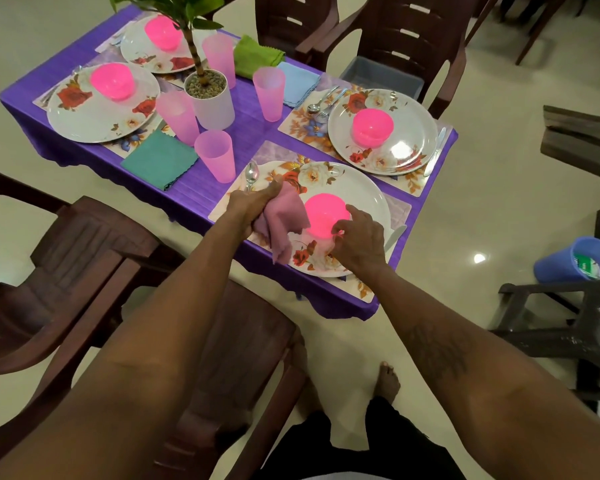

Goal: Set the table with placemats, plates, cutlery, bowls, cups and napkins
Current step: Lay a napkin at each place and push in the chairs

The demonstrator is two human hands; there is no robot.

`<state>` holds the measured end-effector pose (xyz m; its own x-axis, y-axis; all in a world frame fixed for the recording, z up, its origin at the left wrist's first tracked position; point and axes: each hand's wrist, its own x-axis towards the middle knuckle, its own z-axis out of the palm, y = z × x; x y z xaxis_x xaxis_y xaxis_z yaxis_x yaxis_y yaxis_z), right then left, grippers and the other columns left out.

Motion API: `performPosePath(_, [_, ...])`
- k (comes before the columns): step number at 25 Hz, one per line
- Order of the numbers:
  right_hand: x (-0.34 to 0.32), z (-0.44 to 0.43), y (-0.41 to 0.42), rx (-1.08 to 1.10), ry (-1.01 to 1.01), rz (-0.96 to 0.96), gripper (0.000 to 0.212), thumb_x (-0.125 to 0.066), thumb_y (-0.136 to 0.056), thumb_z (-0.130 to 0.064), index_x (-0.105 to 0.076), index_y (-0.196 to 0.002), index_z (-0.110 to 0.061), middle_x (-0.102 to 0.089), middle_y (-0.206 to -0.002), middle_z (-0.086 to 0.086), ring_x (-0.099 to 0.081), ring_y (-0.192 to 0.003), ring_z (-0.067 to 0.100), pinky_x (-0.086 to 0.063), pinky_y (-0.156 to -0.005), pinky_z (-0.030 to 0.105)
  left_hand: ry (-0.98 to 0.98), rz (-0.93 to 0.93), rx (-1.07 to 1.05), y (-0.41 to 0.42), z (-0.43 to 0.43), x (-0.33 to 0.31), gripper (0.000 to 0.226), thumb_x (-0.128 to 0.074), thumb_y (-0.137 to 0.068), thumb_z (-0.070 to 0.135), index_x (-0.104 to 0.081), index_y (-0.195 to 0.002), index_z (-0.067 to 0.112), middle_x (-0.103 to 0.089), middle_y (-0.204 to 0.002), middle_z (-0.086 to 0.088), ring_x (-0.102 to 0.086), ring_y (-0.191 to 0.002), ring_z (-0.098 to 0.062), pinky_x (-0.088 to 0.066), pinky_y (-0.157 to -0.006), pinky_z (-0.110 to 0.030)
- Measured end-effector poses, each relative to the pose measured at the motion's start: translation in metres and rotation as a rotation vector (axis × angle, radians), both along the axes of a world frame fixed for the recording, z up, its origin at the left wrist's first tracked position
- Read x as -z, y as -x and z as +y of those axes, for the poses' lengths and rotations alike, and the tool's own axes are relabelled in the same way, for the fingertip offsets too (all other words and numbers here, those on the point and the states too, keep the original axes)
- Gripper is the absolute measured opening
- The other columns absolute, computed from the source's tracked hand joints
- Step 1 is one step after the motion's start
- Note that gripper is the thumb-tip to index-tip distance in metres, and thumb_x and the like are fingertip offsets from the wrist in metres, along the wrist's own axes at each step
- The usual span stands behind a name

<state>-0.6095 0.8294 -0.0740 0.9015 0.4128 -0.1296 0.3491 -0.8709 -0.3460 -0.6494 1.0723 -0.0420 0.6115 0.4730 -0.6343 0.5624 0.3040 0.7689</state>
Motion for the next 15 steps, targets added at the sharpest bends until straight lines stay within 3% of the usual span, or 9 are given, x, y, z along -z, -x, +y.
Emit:
performPosePath(2, [-0.004, 0.001, 0.000, -0.010, 0.031, 0.053, 0.035, -0.085, -0.076, -0.028, -0.077, -0.110, -0.028, -0.045, -0.159, 0.003, -0.038, -0.146, 0.029, -0.024, -0.122, 0.058, 0.180, -0.119, -0.017, 0.002, 0.000, -0.005, 0.084, -0.095, -0.062, 0.051, -0.067, -0.118, -0.006, -0.077, -0.108, -0.018, -0.077, -0.096, -0.029, -0.063, -0.085, -0.049])
performPosePath(4, [-0.006, 0.002, -0.001, -0.013, 0.011, 0.084, 0.043, -0.083, -0.076, -0.025, -0.075, -0.118, -0.025, -0.045, -0.158, 0.004, -0.038, -0.146, 0.028, -0.022, -0.124, 0.057, 0.208, -0.138, 0.026, 0.003, 0.003, -0.010, 0.058, -0.087, -0.081, 0.033, -0.067, -0.121, -0.004, -0.075, -0.114, -0.018, -0.076, -0.098, -0.028, -0.064, -0.081, -0.043])
performPosePath(7, [-0.014, 0.017, -0.002, 0.149, -0.404, 0.061, 0.031, -0.066, -0.086, -0.009, -0.076, -0.115, -0.015, -0.062, -0.143, 0.007, -0.053, -0.135, 0.026, -0.040, -0.118, 0.049, 0.289, -0.191, 0.067, 0.005, 0.009, -0.014, 0.044, -0.079, -0.091, 0.021, -0.066, -0.128, 0.000, -0.072, -0.124, -0.019, -0.070, -0.114, -0.035, -0.059, -0.094, -0.049])
performPosePath(9, [-0.026, 0.034, -0.004, 0.341, -0.695, 0.058, 0.024, -0.059, -0.095, -0.018, -0.076, -0.112, -0.012, -0.073, -0.122, 0.005, -0.065, -0.116, 0.020, -0.052, -0.106, 0.046, 0.393, -0.266, 0.032, 0.004, 0.011, -0.017, 0.044, -0.073, -0.094, 0.021, -0.064, -0.132, 0.001, -0.069, -0.128, -0.020, -0.067, -0.120, -0.037, -0.054, -0.103, -0.051])
performPosePath(11, [-0.044, 0.055, -0.015, 0.441, -0.848, 0.298, 0.038, -0.063, -0.097, -0.047, -0.072, -0.114, -0.014, -0.074, -0.111, 0.001, -0.066, -0.101, 0.016, -0.057, -0.095, 0.043, 0.454, -0.323, -0.001, 0.001, 0.013, -0.021, 0.041, -0.068, -0.098, 0.023, -0.063, -0.134, 0.003, -0.070, -0.126, -0.017, -0.068, -0.116, -0.034, -0.054, -0.101, -0.049])
performPosePath(13, [-0.050, 0.074, -0.033, 0.439, -1.037, 0.742, 0.059, -0.065, -0.087, -0.069, -0.067, -0.114, -0.017, -0.072, -0.111, 0.002, -0.067, -0.099, 0.018, -0.056, -0.090, 0.039, 0.518, -0.396, -0.026, -0.004, 0.015, -0.029, 0.033, -0.062, -0.101, 0.022, -0.065, -0.129, 0.005, -0.074, -0.116, -0.014, -0.071, -0.107, -0.030, -0.058, -0.093, -0.044])
performPosePath(15, [-0.048, 0.091, -0.046, 0.326, -1.192, 1.108, 0.058, -0.061, -0.093, -0.062, -0.065, -0.128, -0.016, -0.073, -0.120, 0.010, -0.068, -0.114, 0.029, -0.052, -0.102, 0.045, 0.535, -0.436, -0.049, -0.012, 0.015, -0.035, 0.025, -0.056, -0.103, 0.020, -0.066, -0.120, 0.005, -0.077, -0.103, -0.012, -0.075, -0.094, -0.026, -0.061, -0.081, -0.038])
